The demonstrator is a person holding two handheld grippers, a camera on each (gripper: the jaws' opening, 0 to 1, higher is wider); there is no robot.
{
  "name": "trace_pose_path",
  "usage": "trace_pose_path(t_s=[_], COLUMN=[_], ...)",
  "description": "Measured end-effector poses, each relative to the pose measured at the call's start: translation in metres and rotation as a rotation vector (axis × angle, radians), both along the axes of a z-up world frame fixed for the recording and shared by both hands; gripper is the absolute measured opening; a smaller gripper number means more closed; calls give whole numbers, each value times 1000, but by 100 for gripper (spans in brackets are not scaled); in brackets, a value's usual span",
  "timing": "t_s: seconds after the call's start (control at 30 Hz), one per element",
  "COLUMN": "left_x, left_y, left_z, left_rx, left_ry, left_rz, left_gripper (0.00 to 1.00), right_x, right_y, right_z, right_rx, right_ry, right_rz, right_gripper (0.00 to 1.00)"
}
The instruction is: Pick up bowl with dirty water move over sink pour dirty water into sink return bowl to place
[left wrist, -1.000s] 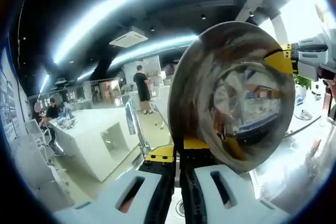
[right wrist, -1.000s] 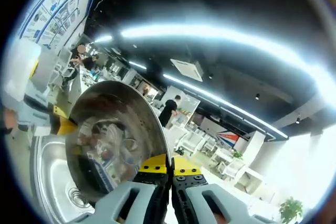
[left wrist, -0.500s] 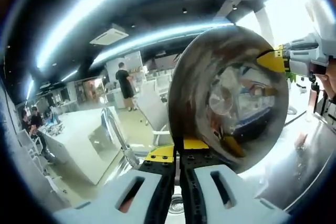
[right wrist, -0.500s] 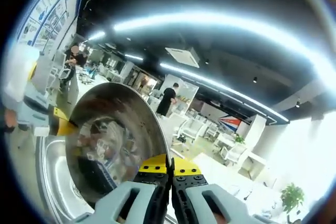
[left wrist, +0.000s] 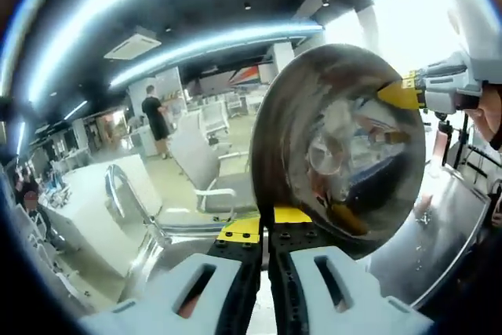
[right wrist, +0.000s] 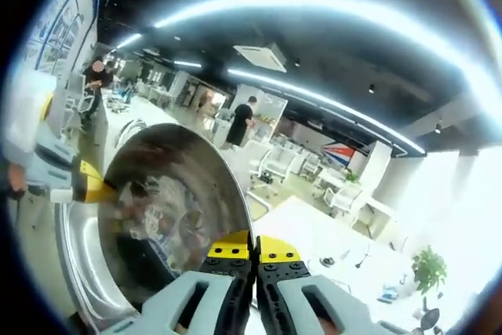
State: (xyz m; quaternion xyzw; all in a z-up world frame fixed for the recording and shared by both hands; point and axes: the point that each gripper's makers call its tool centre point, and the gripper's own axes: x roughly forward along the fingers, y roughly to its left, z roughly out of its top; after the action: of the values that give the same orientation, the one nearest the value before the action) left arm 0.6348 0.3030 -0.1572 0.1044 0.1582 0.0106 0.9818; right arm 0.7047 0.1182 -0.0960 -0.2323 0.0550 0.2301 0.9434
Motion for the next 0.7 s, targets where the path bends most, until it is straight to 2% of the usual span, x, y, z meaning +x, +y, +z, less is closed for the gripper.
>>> trace_pose_path(t_s=[0.13, 0.3, 0.47, 0.63, 0.7], left_x=[8, 16, 19, 21, 22], left_y=[-27, -53, -80, -105, -116], left_z=[-8, -13, -18, -24, -28], left_rx=[-2, 10, 12, 26, 47], left_ry=[40, 70, 78, 92, 107], left_rz=[-49, -92, -136, -174, -193], left_gripper=[0, 0, 0, 0, 0], right_x=[4, 4, 2, 0, -2], right_y=[-26, -56, -84, -109, -121], right_z=[-10, -23, -30, -38, -44], right_rx=[8, 13, 24, 25, 23], right_ry=[60, 106, 122, 166, 205], right_rz=[-38, -77, -110, -150, -173], right_gripper=[0, 0, 0, 0, 0])
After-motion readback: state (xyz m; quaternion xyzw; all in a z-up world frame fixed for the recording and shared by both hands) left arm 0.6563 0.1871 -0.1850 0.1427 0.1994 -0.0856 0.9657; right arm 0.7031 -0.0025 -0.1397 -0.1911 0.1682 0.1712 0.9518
